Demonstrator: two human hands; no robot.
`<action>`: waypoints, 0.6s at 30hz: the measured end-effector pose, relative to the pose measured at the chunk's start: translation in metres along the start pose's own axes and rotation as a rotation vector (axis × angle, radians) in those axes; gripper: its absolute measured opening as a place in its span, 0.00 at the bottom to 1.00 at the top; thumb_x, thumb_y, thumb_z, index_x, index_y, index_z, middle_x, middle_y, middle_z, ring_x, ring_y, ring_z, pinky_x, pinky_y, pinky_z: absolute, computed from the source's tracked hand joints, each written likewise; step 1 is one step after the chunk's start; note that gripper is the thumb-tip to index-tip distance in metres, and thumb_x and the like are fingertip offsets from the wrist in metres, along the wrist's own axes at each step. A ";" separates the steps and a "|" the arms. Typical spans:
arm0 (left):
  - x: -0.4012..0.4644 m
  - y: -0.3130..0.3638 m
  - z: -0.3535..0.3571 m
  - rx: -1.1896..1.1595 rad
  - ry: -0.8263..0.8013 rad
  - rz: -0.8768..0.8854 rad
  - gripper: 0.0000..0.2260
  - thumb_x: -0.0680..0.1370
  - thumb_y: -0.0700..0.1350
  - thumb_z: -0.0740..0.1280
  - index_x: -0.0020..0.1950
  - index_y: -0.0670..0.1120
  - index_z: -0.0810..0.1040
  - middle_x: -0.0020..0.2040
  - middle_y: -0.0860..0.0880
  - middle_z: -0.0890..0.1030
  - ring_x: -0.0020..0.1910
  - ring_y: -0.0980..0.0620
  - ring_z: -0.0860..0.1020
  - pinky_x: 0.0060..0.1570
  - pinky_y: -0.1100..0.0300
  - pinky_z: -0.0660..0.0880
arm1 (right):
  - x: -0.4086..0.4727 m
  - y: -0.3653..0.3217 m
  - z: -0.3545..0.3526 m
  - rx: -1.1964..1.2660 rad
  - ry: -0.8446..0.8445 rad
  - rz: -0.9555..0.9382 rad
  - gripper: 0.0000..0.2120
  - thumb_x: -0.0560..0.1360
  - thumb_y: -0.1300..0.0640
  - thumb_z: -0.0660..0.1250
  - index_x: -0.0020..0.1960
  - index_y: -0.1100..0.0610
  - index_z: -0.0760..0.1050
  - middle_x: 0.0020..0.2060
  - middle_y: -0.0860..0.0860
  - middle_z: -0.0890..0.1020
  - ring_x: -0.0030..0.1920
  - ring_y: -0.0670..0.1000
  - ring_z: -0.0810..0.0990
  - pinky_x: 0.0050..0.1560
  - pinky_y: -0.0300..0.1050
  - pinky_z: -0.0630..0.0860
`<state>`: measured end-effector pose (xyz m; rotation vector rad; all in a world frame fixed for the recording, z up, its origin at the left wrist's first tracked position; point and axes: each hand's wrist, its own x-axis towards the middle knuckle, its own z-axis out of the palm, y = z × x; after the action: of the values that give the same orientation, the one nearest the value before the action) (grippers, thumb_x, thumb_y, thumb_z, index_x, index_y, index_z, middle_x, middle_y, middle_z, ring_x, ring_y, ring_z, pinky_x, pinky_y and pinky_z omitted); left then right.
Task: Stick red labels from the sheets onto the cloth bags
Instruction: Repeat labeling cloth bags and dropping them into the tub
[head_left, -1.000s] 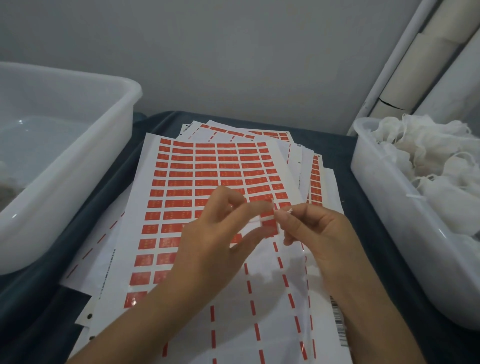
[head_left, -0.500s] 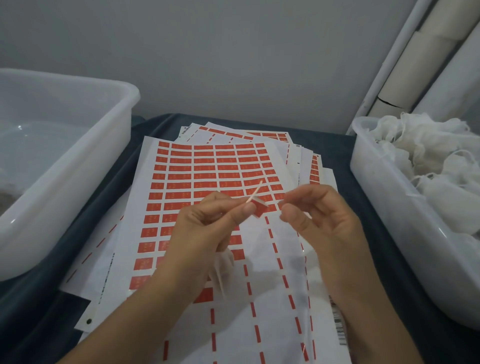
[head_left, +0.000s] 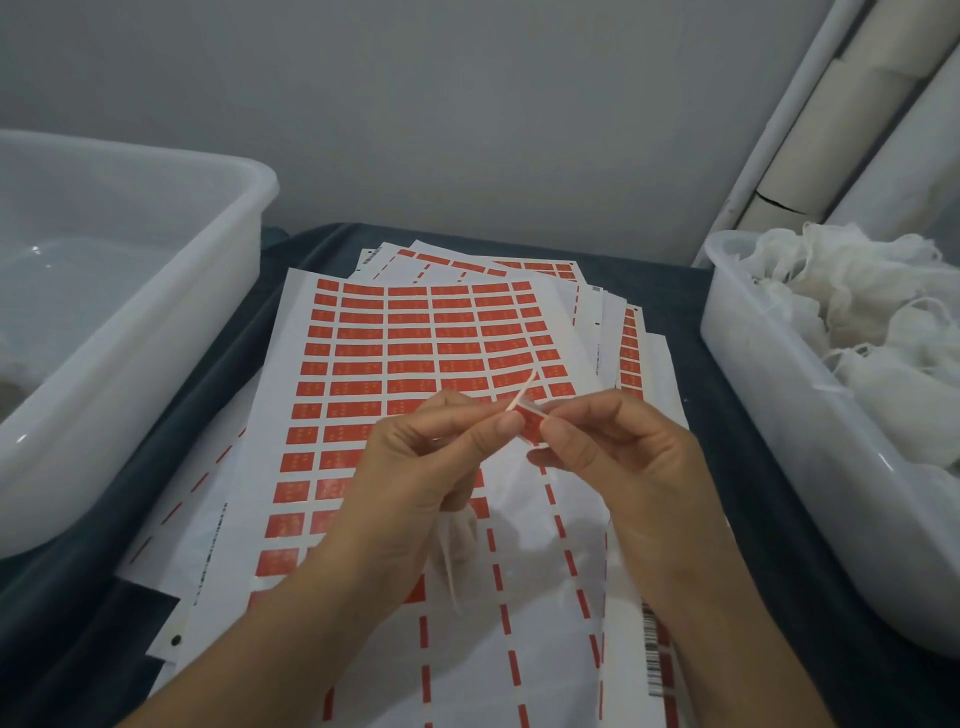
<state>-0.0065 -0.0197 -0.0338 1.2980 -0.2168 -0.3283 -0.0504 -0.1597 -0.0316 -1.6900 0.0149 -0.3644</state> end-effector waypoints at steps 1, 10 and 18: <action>0.000 0.000 0.000 0.004 0.000 -0.001 0.09 0.59 0.51 0.70 0.36 0.53 0.85 0.26 0.54 0.74 0.22 0.58 0.67 0.23 0.70 0.64 | 0.000 0.000 0.000 -0.001 0.002 0.002 0.08 0.62 0.50 0.67 0.41 0.49 0.76 0.36 0.34 0.82 0.40 0.39 0.83 0.39 0.25 0.74; 0.001 -0.002 -0.001 0.019 -0.029 0.015 0.11 0.57 0.54 0.70 0.36 0.53 0.85 0.26 0.54 0.73 0.23 0.58 0.67 0.23 0.70 0.64 | 0.000 0.000 -0.002 -0.029 0.019 -0.014 0.07 0.63 0.50 0.67 0.41 0.49 0.76 0.36 0.34 0.83 0.40 0.39 0.83 0.40 0.25 0.74; 0.001 -0.006 -0.001 0.046 -0.045 0.002 0.05 0.62 0.51 0.70 0.31 0.51 0.83 0.26 0.55 0.73 0.24 0.57 0.68 0.24 0.69 0.65 | -0.006 0.007 0.006 -0.044 0.092 -0.111 0.06 0.64 0.52 0.68 0.40 0.49 0.75 0.38 0.34 0.82 0.44 0.37 0.82 0.41 0.25 0.74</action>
<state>-0.0061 -0.0203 -0.0401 1.3365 -0.2648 -0.3523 -0.0530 -0.1535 -0.0401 -1.7205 -0.0029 -0.5282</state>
